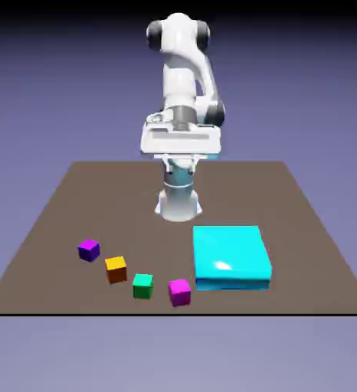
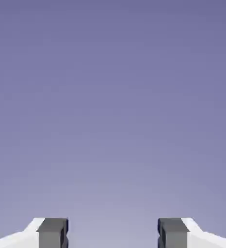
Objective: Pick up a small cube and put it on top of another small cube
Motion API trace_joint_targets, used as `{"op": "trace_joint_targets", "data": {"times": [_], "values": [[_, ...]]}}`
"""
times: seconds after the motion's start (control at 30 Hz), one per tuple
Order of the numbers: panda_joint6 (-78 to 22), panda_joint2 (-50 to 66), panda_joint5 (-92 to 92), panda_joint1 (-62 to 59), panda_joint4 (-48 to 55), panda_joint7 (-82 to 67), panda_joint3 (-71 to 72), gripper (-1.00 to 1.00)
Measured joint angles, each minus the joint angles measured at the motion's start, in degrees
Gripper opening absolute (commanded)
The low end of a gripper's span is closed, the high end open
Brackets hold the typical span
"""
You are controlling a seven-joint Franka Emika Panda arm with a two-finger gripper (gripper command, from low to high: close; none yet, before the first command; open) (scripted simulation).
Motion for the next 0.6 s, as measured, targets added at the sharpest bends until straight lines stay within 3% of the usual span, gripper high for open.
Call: {"op": "trace_joint_targets", "data": {"times": [0.6], "values": [[-14.16,37.38,-13.09,25.64,14.16,-44.53,-28.93,0.0]]}}
